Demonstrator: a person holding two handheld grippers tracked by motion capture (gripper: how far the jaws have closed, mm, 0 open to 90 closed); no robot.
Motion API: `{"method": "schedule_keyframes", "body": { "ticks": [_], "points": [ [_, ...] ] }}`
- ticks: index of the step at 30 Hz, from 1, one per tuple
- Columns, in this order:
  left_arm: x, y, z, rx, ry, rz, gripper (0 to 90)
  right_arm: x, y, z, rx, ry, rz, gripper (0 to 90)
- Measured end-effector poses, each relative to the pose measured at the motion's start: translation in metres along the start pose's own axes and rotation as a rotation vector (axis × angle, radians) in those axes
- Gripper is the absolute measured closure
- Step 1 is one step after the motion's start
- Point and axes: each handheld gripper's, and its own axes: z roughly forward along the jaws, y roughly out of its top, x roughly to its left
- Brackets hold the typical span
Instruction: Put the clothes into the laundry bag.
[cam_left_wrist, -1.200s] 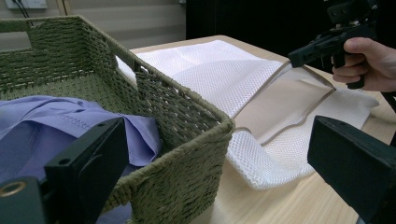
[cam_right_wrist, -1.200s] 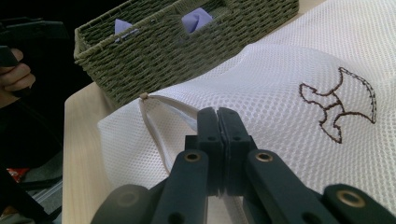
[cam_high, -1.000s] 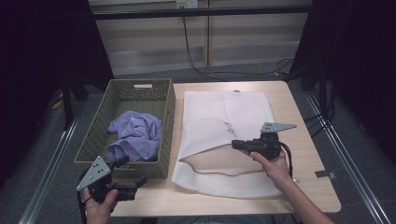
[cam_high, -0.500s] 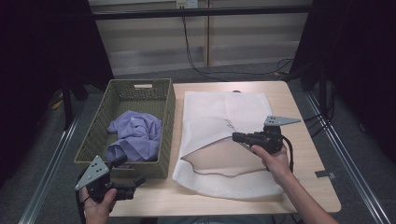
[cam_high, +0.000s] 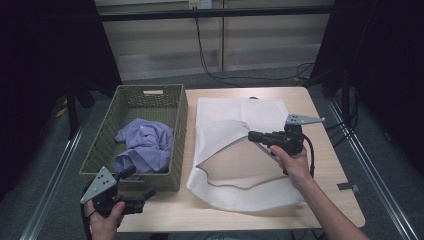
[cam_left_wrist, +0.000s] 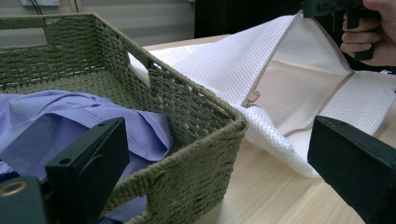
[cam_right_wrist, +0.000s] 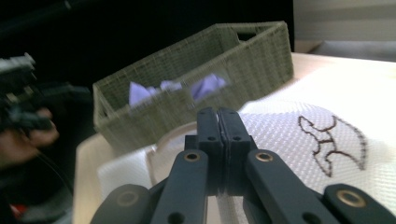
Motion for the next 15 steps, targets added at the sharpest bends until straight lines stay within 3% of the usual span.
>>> {"method": "schedule_keyframes", "body": {
  "ticks": [4, 6, 8, 11, 13, 15],
  "points": [
    [0.001, 0.001, -0.002, -0.001, 0.002, 0.005, 5.3, 0.001, 0.0, 0.004, -0.003, -0.007, -0.015, 88.7],
    [0.003, 0.002, -0.003, -0.024, -0.004, -0.001, 5.3, 0.0, 0.0, 0.004, -0.009, -0.006, -0.01, 88.8],
    [0.006, 0.005, -0.001, -0.025, 0.038, 0.0, 5.6, 0.001, 0.001, 0.004, -0.013, -0.004, -0.009, 88.7],
    [0.014, 0.015, 0.003, -0.042, 0.026, -0.045, 5.7, 0.001, 0.001, 0.006, -0.01, -0.001, -0.015, 88.7],
    [0.015, 0.024, 0.002, -0.027, 0.041, -0.013, 7.0, 0.001, 0.001, 0.006, -0.002, -0.004, -0.016, 88.8],
    [0.016, 0.033, 0.001, -0.028, 0.043, -0.008, 7.2, 0.001, 0.001, 0.005, -0.004, -0.003, -0.016, 88.7]
  ]
}}
